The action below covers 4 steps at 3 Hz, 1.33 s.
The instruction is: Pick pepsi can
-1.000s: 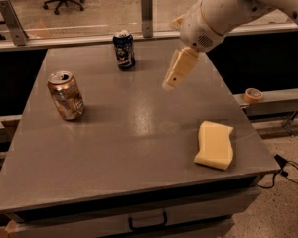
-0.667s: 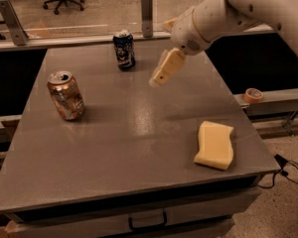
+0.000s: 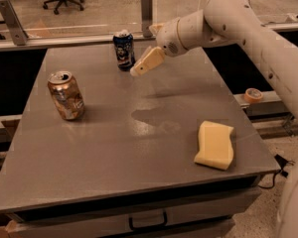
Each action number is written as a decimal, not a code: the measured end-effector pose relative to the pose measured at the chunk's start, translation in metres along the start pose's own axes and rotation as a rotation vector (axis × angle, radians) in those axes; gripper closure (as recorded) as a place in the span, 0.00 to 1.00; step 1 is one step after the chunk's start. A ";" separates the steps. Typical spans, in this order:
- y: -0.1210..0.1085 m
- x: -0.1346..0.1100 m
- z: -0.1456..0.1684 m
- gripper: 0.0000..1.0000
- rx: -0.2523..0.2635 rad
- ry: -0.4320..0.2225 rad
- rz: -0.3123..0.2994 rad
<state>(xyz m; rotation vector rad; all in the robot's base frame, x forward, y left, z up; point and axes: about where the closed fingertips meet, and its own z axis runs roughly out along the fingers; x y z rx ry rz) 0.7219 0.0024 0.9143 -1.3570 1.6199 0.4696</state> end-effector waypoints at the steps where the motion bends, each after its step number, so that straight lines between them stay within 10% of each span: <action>1: -0.020 -0.002 0.034 0.00 0.006 -0.072 0.078; 2: -0.036 -0.005 0.059 0.00 0.026 -0.116 0.142; 4: -0.040 -0.016 0.085 0.38 0.028 -0.163 0.239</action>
Offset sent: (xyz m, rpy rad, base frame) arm 0.0878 0.0488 -0.0174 0.2469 0.0811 -0.1150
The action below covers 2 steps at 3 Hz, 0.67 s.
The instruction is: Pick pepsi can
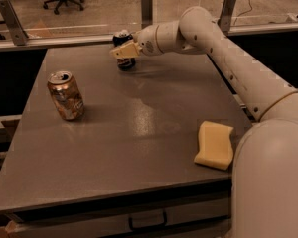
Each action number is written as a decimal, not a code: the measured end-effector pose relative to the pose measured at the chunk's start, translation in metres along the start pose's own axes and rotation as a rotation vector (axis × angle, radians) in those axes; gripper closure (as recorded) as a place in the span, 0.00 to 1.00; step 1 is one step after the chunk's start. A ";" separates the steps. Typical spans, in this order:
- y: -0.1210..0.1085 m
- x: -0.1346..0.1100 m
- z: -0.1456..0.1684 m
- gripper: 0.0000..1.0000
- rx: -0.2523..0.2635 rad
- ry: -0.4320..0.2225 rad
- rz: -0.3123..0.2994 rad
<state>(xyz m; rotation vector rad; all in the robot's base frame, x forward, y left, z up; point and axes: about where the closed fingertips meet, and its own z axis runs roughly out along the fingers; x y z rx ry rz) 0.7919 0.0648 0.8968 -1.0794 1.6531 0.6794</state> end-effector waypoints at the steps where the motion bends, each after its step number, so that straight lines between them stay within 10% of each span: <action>1: 0.012 -0.005 -0.012 0.70 -0.009 -0.020 0.013; 2: 0.057 -0.030 -0.021 0.93 -0.113 -0.070 -0.034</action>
Offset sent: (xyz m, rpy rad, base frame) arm -0.1168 0.0414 0.0647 0.1019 -0.0724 0.2877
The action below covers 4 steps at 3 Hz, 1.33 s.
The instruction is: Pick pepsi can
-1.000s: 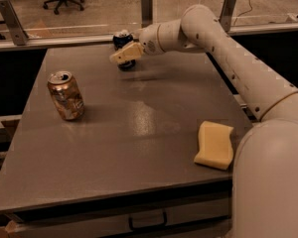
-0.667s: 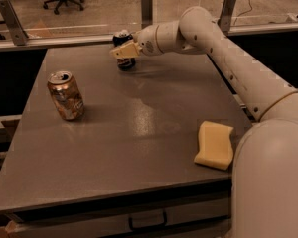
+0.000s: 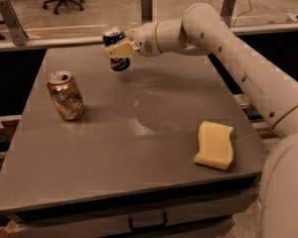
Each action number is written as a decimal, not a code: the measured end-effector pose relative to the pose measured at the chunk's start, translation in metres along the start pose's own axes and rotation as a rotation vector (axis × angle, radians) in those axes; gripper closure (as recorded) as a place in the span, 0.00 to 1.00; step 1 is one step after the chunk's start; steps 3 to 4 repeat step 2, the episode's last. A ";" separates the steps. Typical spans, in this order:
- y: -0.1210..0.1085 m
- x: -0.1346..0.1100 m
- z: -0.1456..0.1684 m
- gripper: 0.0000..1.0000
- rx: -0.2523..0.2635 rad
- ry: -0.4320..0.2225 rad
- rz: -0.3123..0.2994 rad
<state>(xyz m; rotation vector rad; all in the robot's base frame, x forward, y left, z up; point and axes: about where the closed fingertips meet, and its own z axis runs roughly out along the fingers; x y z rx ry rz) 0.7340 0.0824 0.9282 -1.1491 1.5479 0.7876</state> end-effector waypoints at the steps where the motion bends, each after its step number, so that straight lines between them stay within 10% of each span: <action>1: 0.054 -0.026 -0.012 1.00 -0.164 -0.072 -0.034; 4: 0.065 -0.026 -0.010 1.00 -0.205 -0.067 -0.036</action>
Offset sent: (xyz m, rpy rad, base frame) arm -0.0443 0.0121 0.0217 0.0539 -0.0100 0.1402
